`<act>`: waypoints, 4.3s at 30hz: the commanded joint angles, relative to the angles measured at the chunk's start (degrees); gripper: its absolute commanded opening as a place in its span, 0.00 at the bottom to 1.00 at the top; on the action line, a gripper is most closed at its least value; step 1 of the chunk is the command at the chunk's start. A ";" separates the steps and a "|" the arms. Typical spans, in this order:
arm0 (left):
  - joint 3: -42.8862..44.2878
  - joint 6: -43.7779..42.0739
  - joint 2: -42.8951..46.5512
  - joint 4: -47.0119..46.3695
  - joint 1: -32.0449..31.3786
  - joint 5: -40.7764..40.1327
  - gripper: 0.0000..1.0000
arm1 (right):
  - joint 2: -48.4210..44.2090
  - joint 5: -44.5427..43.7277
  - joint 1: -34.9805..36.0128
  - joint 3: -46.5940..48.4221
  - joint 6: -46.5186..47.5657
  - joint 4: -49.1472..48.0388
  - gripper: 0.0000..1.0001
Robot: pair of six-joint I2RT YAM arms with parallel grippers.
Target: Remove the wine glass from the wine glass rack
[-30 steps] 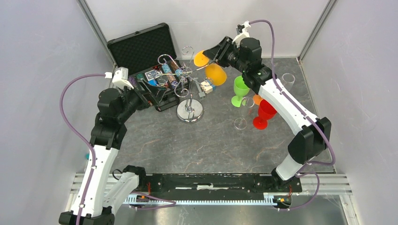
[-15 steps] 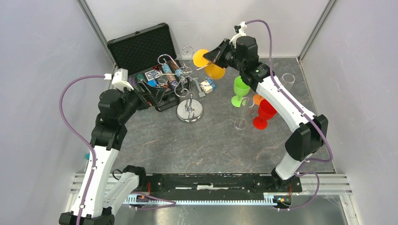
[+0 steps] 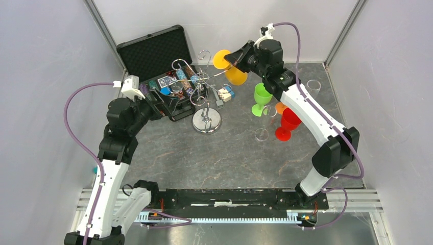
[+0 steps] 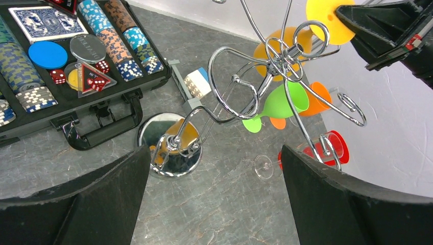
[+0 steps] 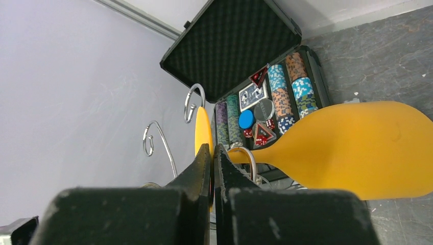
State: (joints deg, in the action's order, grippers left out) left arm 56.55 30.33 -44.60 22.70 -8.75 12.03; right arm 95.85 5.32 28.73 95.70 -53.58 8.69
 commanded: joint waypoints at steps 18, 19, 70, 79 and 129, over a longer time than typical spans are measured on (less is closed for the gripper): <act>-1.30 -1.50 3.89 -4.44 0.08 -3.84 1.00 | -10.34 3.12 0.96 -9.04 -5.43 -10.64 0.00; -1.43 -1.42 4.12 -4.63 0.07 -3.98 1.00 | -10.16 3.56 1.15 -9.19 -5.68 -11.02 0.00; 5.50 6.56 9.21 -4.01 0.05 12.95 1.00 | -20.49 -9.37 1.51 -20.12 6.21 -29.02 0.00; 3.04 21.41 4.75 -18.76 -0.08 25.78 0.95 | -35.55 -7.11 1.50 -26.71 9.42 -12.70 0.00; 6.98 25.30 -23.44 -41.35 -38.88 20.85 0.02 | -56.01 15.67 1.50 -49.95 0.87 -14.46 0.19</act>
State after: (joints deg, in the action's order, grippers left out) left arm 60.07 55.55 -68.77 -15.22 -46.94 29.26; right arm 39.44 20.75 30.15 45.71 -54.78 -3.88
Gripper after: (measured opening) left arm 0.058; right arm 0.083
